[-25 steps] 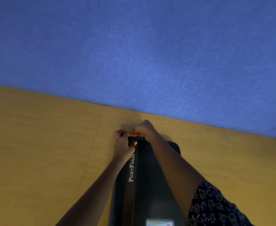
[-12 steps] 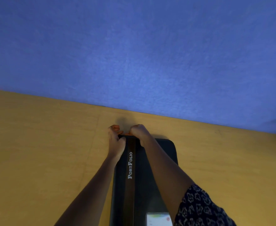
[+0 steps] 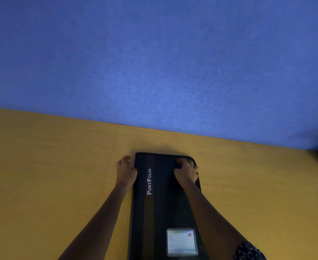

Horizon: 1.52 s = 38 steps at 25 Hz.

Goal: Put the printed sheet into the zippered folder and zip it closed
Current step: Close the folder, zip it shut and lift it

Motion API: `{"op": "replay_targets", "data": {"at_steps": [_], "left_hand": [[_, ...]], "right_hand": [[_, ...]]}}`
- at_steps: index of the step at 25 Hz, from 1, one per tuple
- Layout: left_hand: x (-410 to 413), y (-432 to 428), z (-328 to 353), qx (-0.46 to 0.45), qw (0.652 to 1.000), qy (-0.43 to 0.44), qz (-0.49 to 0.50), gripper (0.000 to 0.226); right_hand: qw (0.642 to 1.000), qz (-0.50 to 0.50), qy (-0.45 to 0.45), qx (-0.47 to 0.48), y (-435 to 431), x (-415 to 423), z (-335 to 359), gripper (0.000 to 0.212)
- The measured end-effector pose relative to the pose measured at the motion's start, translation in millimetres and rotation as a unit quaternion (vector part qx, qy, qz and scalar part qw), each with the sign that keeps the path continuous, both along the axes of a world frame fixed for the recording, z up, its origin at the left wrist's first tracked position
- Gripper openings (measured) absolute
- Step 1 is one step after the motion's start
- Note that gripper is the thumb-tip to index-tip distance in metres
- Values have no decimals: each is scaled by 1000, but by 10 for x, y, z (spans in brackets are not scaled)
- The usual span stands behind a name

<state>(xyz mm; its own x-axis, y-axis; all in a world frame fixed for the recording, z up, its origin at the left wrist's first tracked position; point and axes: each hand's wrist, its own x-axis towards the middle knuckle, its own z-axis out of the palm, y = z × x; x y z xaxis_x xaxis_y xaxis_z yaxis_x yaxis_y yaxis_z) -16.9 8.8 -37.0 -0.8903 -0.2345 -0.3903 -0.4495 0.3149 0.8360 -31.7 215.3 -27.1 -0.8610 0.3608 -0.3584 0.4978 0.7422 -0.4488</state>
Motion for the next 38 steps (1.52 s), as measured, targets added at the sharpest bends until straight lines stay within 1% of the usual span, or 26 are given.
{"op": "replay_targets", "data": {"at_steps": [1, 3, 5, 7, 10, 13, 14, 16, 18, 21, 23, 26, 28, 32, 35, 38], "left_hand": [[84, -2, -9, -2, 1000, -22, 0, 53], [299, 18, -11, -17, 998, -58, -19, 45], [539, 54, -26, -35, 996, -69, -37, 39], [806, 113, -52, -51, 995, -67, -44, 40], [1140, 199, -52, -73, 995, -65, -35, 40], [1430, 197, -26, -87, 992, -87, -1, 26], [1525, 166, -40, -70, 992, -101, 14, 22], [1678, 87, -57, -17, 991, -131, 35, 21], [1741, 29, -25, 31, 988, -148, 44, 22], [1738, 44, 58, 118, 978, -161, 61, 24], [1693, 68, 99, 135, 977, -152, 62, 27], [1599, 86, 120, 128, 982, -109, 87, 35], [1543, 42, 149, 108, 984, -95, 107, 34], [1498, -249, 176, 116, 979, -87, 144, 31], [1462, -608, 232, 125, 976, -78, 162, 30], [1346, -1069, 304, 113, 975, -65, 179, 30]], "right_hand": [[1000, -8, -8, 19, 103, 141, -34, 50], [999, -36, -24, 22, 306, 440, -90, 58], [996, -83, -32, -11, 462, 725, -144, 67], [993, -108, -27, -27, 586, 1045, -166, 70], [991, -124, -19, -48, 659, 1476, -196, 66], [987, -140, -28, -80, 703, 1842, -182, 58], [986, -140, -32, -83, 712, 1940, -181, 57], [986, -137, -44, -89, 713, 2070, -169, 54], [982, -143, -45, -115, 710, 2089, -127, 52], [964, -174, -48, -193, 769, 1999, -81, 50], [951, -184, -54, -243, 795, 1950, -99, 45], [919, -218, -37, -326, 721, 1947, -98, 37], [906, -233, -9, -354, 620, 1935, -95, 33], [889, -239, 34, -390, 314, 1826, 0, 30], [878, -236, 45, -415, -34, 1687, 53, 32], [875, -223, 50, -426, -480, 1518, 59, 35]]}}
